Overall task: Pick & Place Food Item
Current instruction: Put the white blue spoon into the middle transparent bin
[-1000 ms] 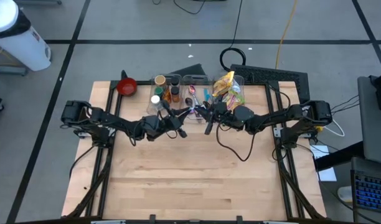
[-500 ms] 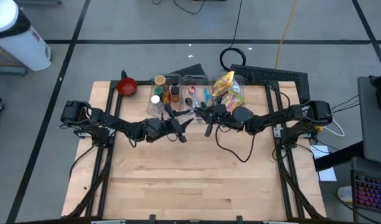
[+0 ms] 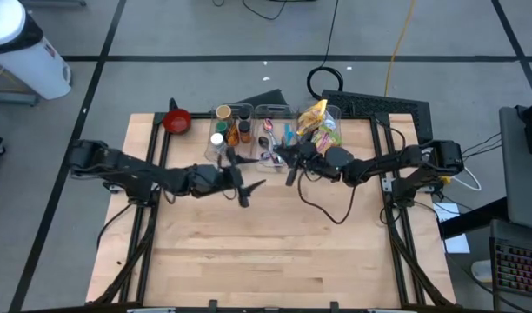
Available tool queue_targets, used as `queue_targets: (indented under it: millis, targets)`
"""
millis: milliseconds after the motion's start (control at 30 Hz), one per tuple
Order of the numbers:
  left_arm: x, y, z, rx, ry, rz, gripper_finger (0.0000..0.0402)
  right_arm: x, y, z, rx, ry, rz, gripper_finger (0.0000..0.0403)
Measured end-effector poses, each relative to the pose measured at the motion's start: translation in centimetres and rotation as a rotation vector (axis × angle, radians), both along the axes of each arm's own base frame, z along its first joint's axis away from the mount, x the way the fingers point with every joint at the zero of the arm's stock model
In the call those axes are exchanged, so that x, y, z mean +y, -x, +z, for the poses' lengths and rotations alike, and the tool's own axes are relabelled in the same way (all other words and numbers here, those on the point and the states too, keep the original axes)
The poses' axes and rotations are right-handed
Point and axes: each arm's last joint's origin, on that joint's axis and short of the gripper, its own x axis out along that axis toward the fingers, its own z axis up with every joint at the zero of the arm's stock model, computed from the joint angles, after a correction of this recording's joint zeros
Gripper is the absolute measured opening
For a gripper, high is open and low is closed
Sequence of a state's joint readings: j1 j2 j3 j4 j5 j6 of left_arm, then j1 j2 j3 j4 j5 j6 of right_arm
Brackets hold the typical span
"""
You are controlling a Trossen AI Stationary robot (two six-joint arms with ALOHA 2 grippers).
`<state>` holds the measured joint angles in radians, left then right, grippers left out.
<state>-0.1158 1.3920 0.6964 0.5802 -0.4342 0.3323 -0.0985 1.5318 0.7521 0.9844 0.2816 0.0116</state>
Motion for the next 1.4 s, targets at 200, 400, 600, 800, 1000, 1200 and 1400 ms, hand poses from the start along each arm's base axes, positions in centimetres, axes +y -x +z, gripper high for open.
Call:
queue_targets:
  millis: [200,400,600,800,1000,1200,1400]
  targets:
    - [-0.5,2.9,3.2,-0.039,0.068,-0.104,0.0299,-0.7,0.1,-0.2,0.006,-0.03,-0.01,0.0009]
    - [0.5,6.2,5.7,-0.054,0.089,-0.093,0.0299,-4.0,-0.1,0.4,0.022,-0.149,-0.094,0.0009]
    - [2.5,8.8,5.5,-0.114,0.141,-0.004,0.0303,-7.9,-0.3,-0.5,0.309,-0.298,-0.167,0.0009]
    - [3.9,9.9,4.1,-0.136,0.171,0.07,0.0305,-9.3,-0.8,-3.4,0.383,-0.424,-0.071,0.0009]
    - [4.3,10.1,3.9,-0.144,0.19,0.092,0.0302,-9.5,-1.4,-6.0,0.463,-0.458,-0.074,0.0016]
    - [4.3,10.1,3.8,-0.134,0.189,0.092,0.0305,-9.0,-2.0,-7.2,0.488,-0.462,-0.063,0.0018]
    - [4.3,10.1,3.8,-0.132,0.189,0.093,0.03,-8.9,-2.1,-7.4,0.5,-0.457,-0.057,0.0053]
